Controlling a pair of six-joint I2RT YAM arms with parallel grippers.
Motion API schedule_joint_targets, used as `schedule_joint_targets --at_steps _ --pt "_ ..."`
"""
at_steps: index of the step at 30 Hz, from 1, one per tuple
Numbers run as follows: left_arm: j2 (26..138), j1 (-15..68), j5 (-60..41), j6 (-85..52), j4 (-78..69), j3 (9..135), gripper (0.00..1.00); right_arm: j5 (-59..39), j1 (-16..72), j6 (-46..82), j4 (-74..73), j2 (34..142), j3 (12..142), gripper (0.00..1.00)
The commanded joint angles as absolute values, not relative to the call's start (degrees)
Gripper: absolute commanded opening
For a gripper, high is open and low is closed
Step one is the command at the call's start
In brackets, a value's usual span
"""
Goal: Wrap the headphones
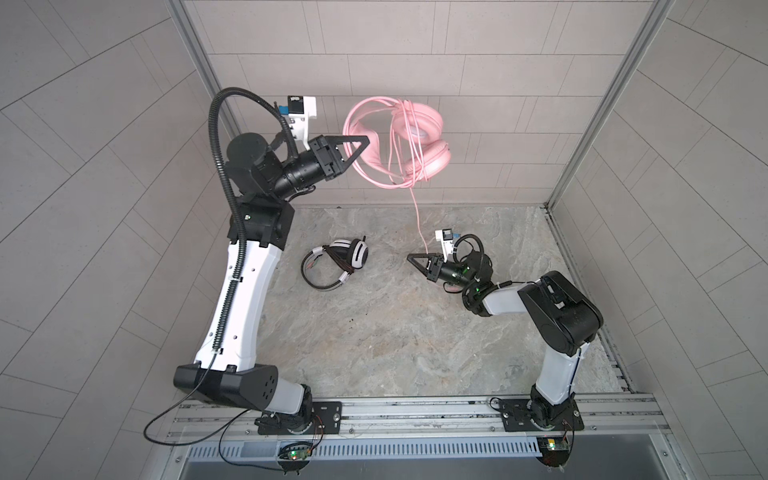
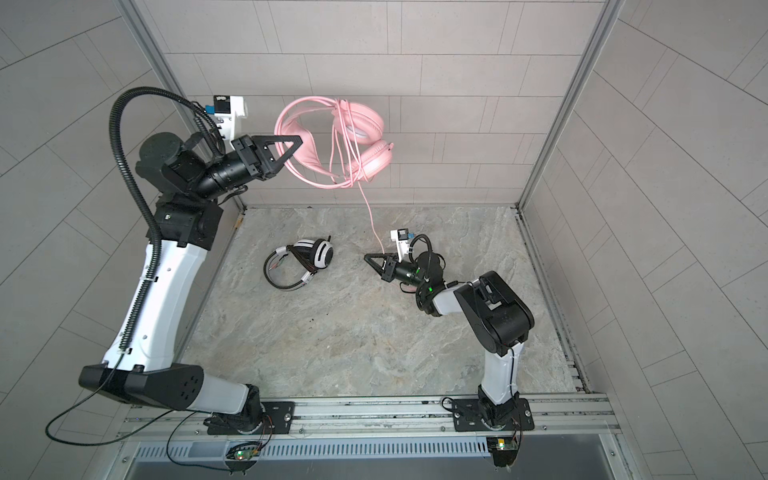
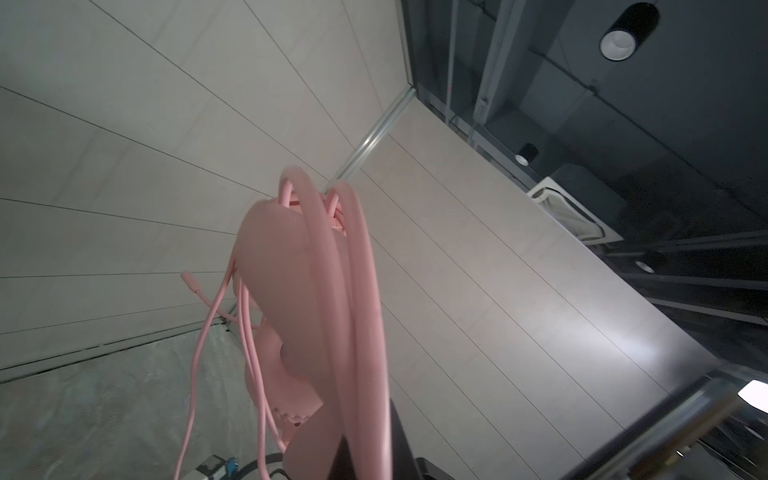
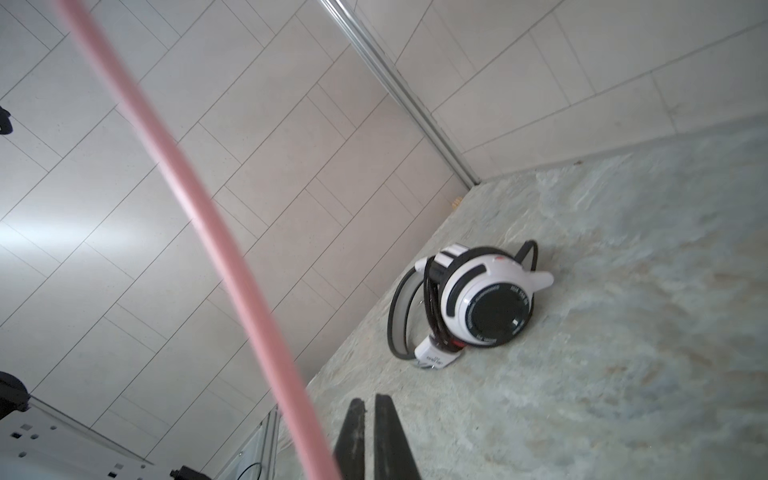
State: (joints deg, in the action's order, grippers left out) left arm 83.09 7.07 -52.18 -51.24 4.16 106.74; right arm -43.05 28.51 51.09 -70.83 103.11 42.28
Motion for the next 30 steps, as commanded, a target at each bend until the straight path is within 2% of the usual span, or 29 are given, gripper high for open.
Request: schedule_joint_targets --at_steps 1,4,7,11,14,18,22,30 --pt "81.3 7.04 -40.94 -33.17 15.98 107.84 0.0 -40.99 32.58 45.36 -63.38 93.45 39.19 0.08" --pt "81.72 7.04 -35.06 -27.18 20.92 106.1 0.0 -36.3 37.37 34.21 -42.37 82.05 36.85 0.07" --pt "81.72 7.07 -30.65 -23.01 23.33 103.12 0.0 -26.92 43.47 22.14 -17.72 68.7 38.31 0.06" --pt "81.6 7.11 -29.19 -19.43 25.22 98.77 0.0 -19.46 45.97 14.58 2.71 55.91 42.81 0.06" --pt "80.52 7.52 -31.65 -18.29 26.03 95.35 0.0 -11.2 45.88 7.79 15.57 51.34 49.46 0.06" --pt "79.27 8.91 -35.68 -12.83 35.18 95.27 0.0 -2.84 42.39 1.25 22.32 51.61 58.8 0.06" --pt "77.73 10.46 -39.76 -5.83 46.88 96.71 0.0 -6.26 33.71 0.28 23.24 55.9 66.56 0.05" --pt "78.87 17.94 -50.12 4.3 66.45 98.76 0.0 -13.39 27.35 -7.04 24.23 68.9 82.12 0.06"
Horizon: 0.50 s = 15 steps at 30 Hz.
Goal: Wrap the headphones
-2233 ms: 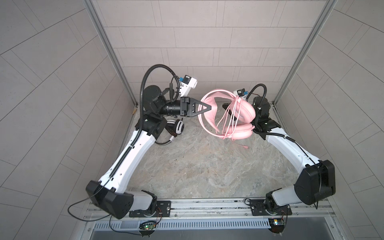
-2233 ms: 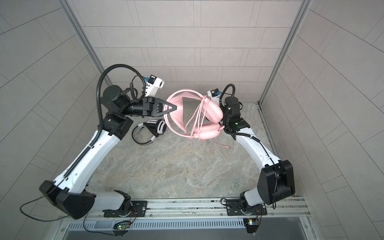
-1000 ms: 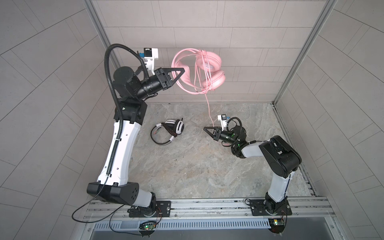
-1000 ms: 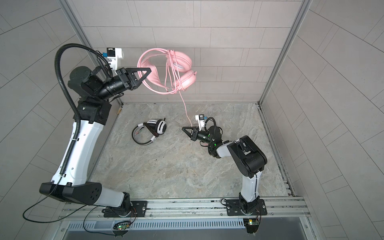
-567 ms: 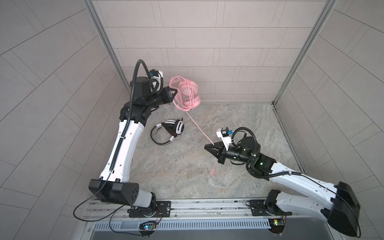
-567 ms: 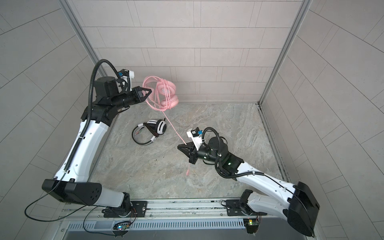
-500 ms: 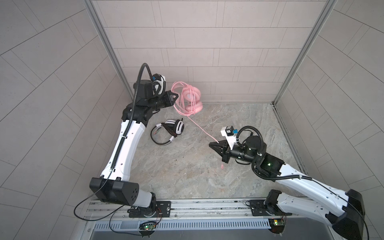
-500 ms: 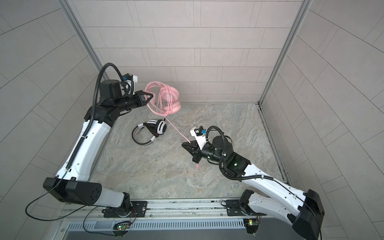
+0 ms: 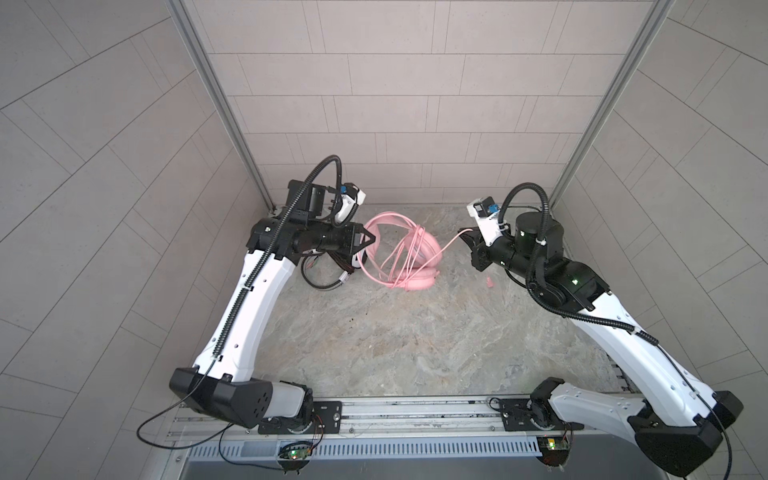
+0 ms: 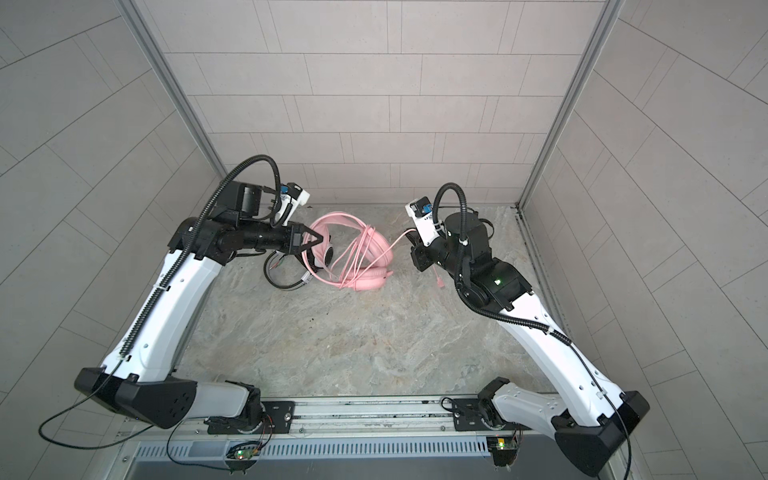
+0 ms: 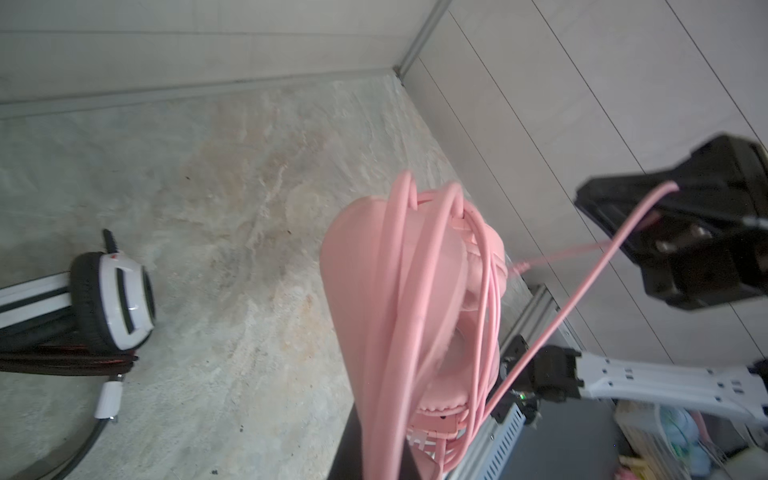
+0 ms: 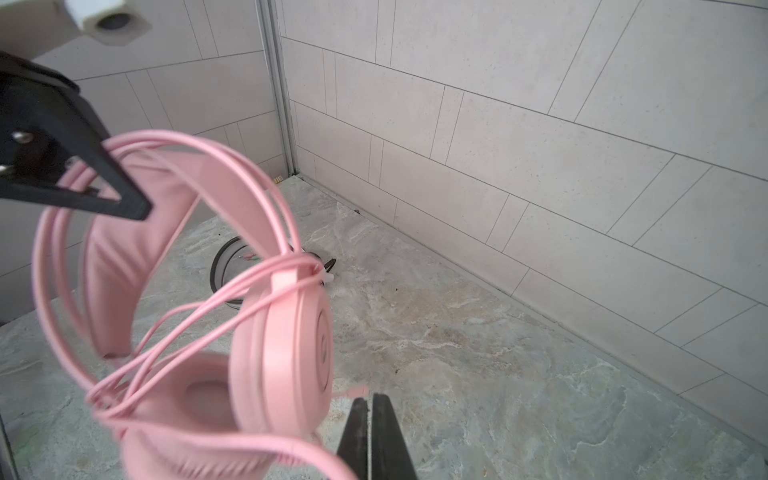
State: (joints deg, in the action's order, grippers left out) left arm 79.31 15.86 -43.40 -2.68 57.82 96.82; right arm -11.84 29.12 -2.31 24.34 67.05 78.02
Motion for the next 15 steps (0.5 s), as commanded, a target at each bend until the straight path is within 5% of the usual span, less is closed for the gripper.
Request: schedule_joint_targets --at_steps 1,9,15 --pt "78.85 18.68 -51.84 4.69 67.09 98.81 0.0 -13.87 26.67 -7.66 24.17 70.28 83.23 0.07" --pt "77.44 19.72 -71.96 3.1 66.57 98.98 0.0 -36.39 17.65 -2.26 9.09 77.64 80.32 0.15" --pt "74.67 19.7 -78.2 -8.72 52.86 94.68 0.0 -43.77 17.57 2.39 1.38 83.84 78.3 0.23"
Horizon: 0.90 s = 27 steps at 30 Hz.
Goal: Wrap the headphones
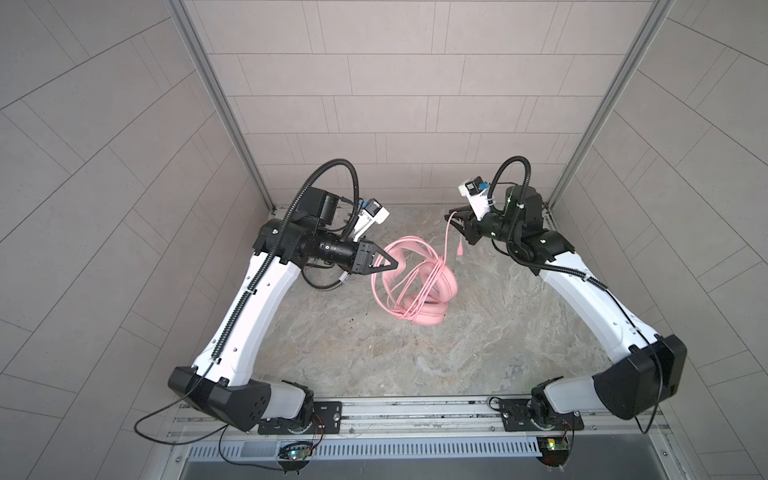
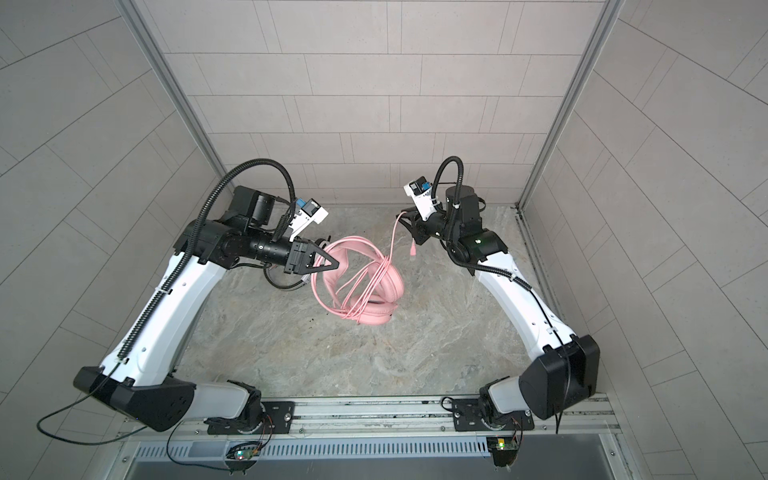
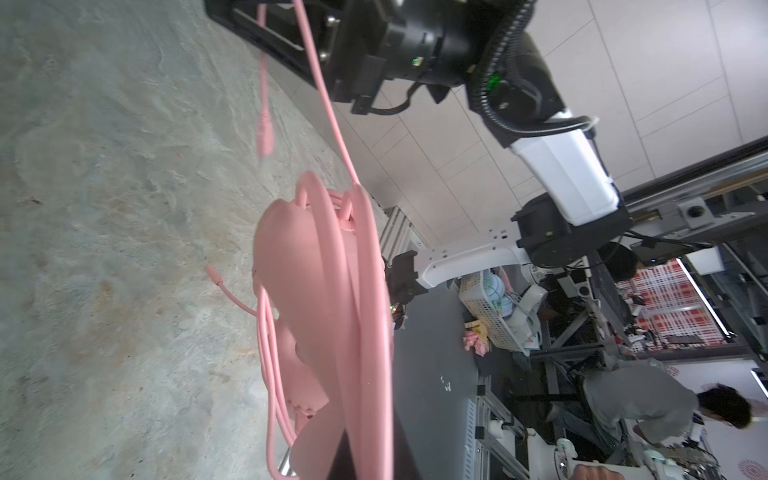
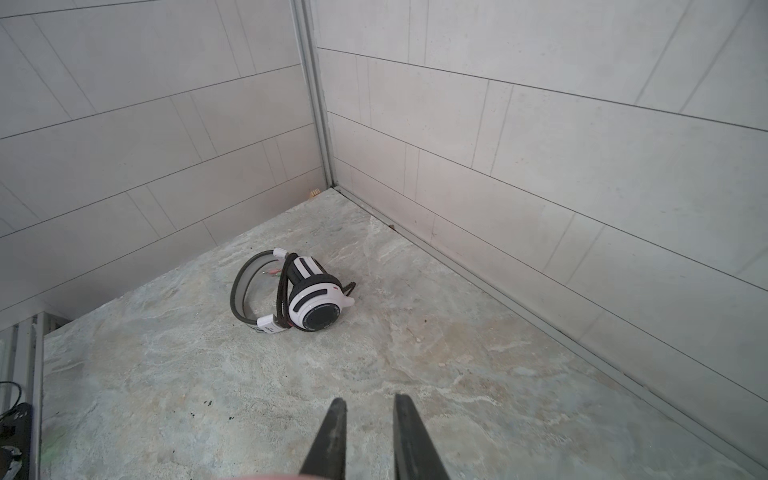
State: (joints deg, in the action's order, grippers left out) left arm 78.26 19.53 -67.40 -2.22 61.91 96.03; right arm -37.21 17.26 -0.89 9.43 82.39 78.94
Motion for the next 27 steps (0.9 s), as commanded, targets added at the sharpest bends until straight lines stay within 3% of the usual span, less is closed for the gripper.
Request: schedule_joint_targets --at_steps 1,4,9,12,20,24,27 --pt "74.11 19.76 -79.04 -11.45 49.42 93.33 0.0 -44.3 17.58 3.57 -0.22 84.31 77.72 0.23" --pt "71.19 19.69 -80.6 -28.19 27.59 85.63 0.0 -46.41 17.62 8.43 -7.13 85.37 74.69 0.24" --pt "73.19 19.6 -81.64 -86.67 -46.61 71.27 0.0 -51.78 17.75 17.91 -20.58 88.62 69.32 0.24" --pt "79.37 19.6 -80.76 -109.99 -74.93 72.75 0.0 -54.34 18.06 27.04 -33.13 91.51 66.11 0.24" --pt "81.67 17.74 -75.32 -104.84 -74.01 74.56 0.0 -52.86 19.56 48.08 -64.46 95.21 55.69 0.24" --pt "79.51 13.74 -69.45 -92.86 -63.84 70.01 0.0 -51.45 19.08 58.65 -79.19 97.67 50.26 0.23" --pt "76.83 13.18 -65.63 -80.13 -51.96 67.18 0.0 -49.26 19.31 60.83 -81.73 97.68 47.1 0.23"
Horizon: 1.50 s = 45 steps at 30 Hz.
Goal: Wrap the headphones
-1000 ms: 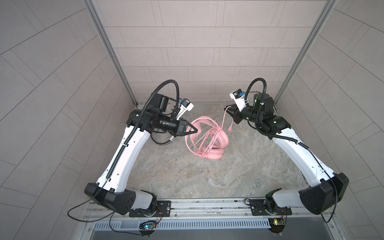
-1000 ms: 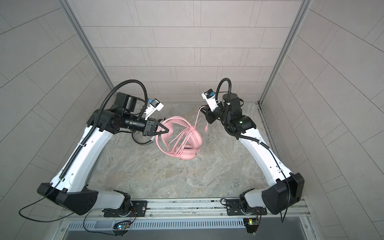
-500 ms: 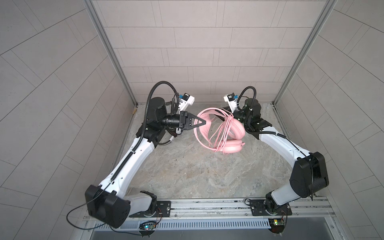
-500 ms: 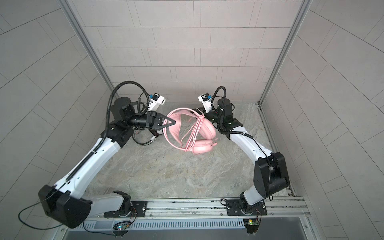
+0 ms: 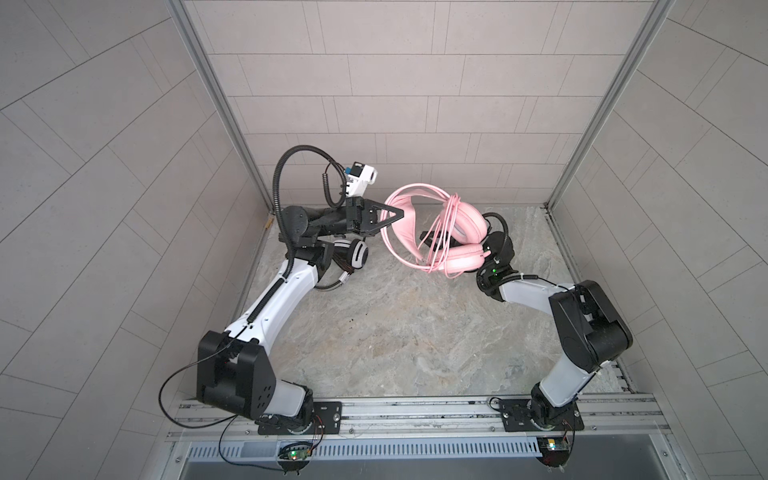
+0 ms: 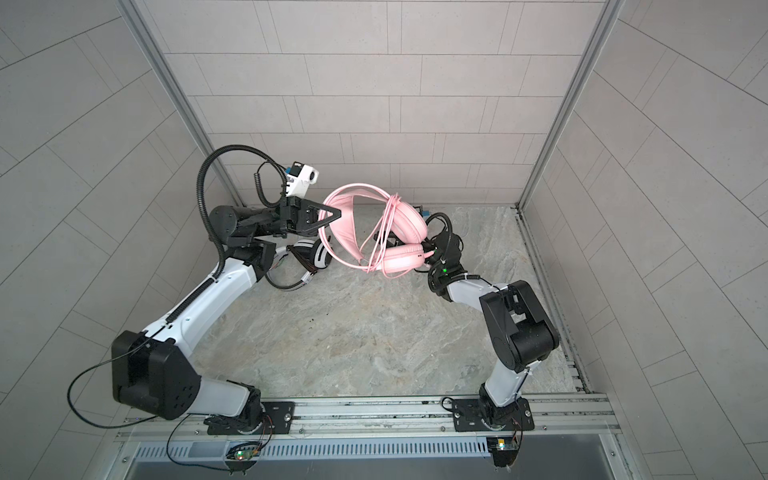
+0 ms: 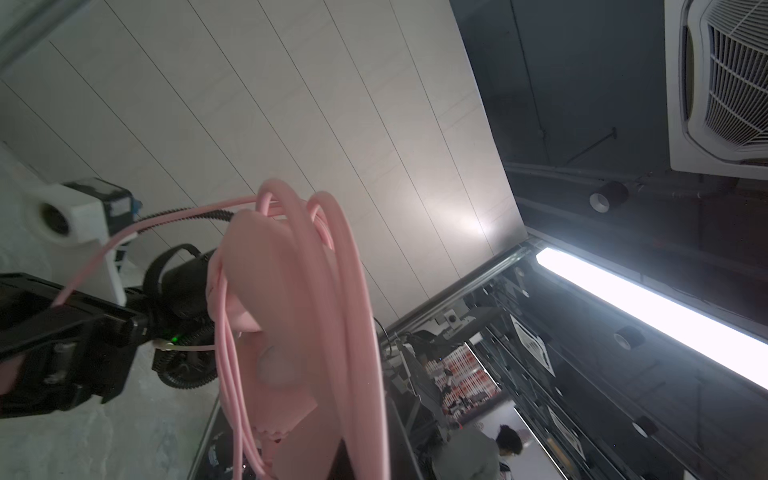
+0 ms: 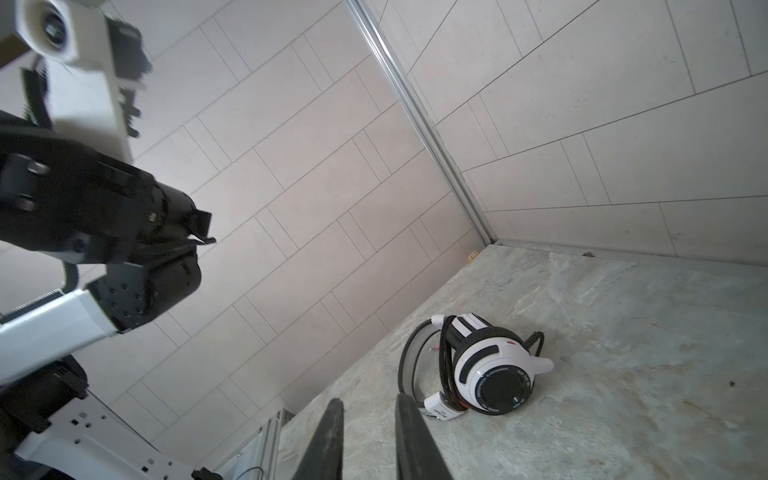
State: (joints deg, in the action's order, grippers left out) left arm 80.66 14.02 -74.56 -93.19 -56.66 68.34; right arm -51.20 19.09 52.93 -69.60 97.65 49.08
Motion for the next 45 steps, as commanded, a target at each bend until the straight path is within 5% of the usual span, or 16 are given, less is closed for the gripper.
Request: schedule_joint_targets --at_steps 1,16,27,36,45 --pt "75.61 13.2 -63.98 -75.53 -46.78 66.14 0.0 -48.32 19.42 60.72 -81.71 97.34 46.07 0.22" --pt "63.04 17.33 -29.66 -43.29 -17.4 45.52 0.0 -37.09 19.07 73.02 -79.55 95.16 43.21 0.18" --pt "71.71 21.09 -20.27 -46.71 -26.01 36.69 0.0 -35.1 17.39 66.71 -59.72 96.31 31.63 0.14" --pt "78.56 21.8 -17.56 -59.19 -41.93 31.48 0.0 -35.6 17.58 73.27 -81.67 105.85 20.99 0.15" --pt "77.97 22.06 -3.96 -63.19 -43.18 26.95 0.0 -31.12 19.6 72.73 -81.65 104.31 15.6 0.13"
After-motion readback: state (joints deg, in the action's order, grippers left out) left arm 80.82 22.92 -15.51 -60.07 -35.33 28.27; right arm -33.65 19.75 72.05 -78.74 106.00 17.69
